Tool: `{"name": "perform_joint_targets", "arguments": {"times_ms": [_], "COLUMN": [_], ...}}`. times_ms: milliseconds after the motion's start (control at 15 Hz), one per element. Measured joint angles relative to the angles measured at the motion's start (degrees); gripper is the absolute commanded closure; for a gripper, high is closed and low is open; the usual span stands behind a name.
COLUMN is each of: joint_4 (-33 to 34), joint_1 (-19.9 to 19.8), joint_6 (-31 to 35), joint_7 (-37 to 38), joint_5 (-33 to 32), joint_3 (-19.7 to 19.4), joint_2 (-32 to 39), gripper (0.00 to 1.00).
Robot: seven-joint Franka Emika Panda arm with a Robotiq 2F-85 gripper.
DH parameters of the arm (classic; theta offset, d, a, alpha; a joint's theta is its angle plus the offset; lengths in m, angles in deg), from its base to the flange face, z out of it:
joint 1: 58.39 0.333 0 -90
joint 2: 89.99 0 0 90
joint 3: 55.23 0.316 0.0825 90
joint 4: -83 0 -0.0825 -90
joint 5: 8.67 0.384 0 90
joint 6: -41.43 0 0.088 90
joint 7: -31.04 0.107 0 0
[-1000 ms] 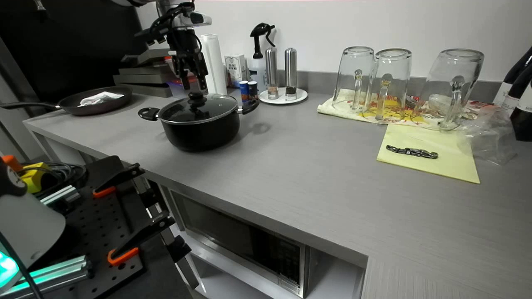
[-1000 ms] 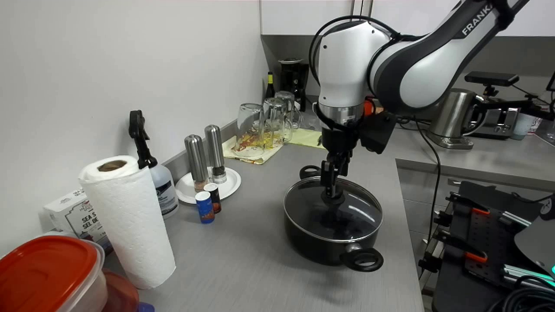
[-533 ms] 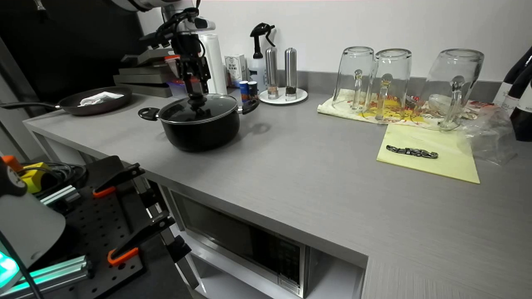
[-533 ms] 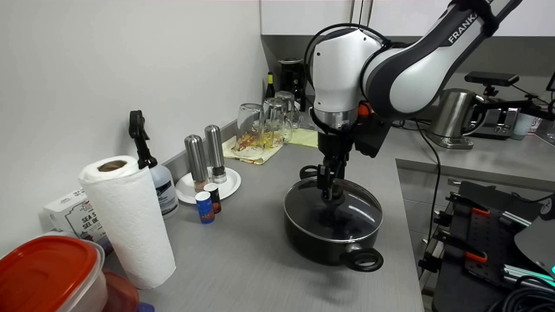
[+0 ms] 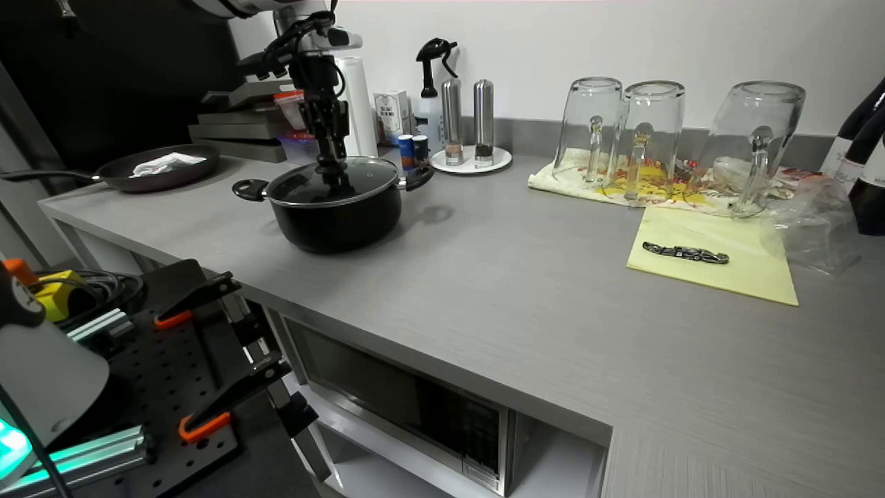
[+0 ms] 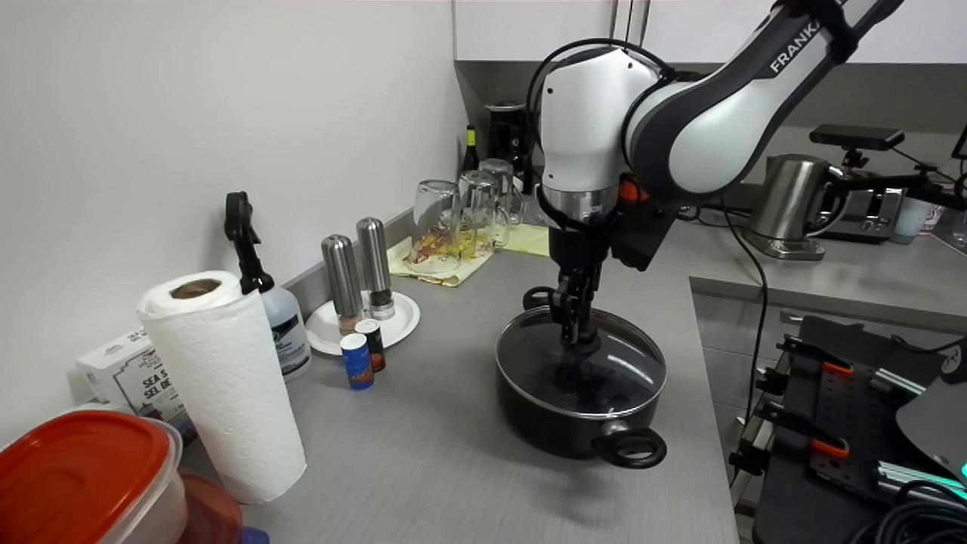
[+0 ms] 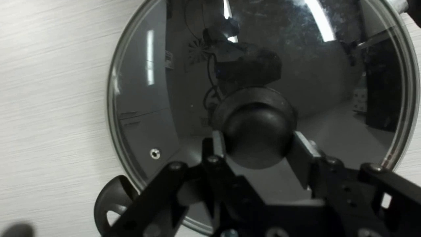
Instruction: Remove the lid from the pot
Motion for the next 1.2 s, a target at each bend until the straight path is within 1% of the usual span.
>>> {"name": "perform_joint_targets", "arguments": {"times_ms": [600,933,1200], "joint_4": [0.01,-0.17,-0.24], "joint_1": [-0.03,-0.5,-2.33], "joint_6": [-0.14,-2.2,-4.64], "joint_7": [-0.2,-0.2,-0.2], "joint_5": [0.47,0.37,0.18], "joint_3": [-0.39,-1.43,-2.74], "joint_2": [-0.77,-5.8,-9.45], "gripper": [0.75,0.75,0.75]}}
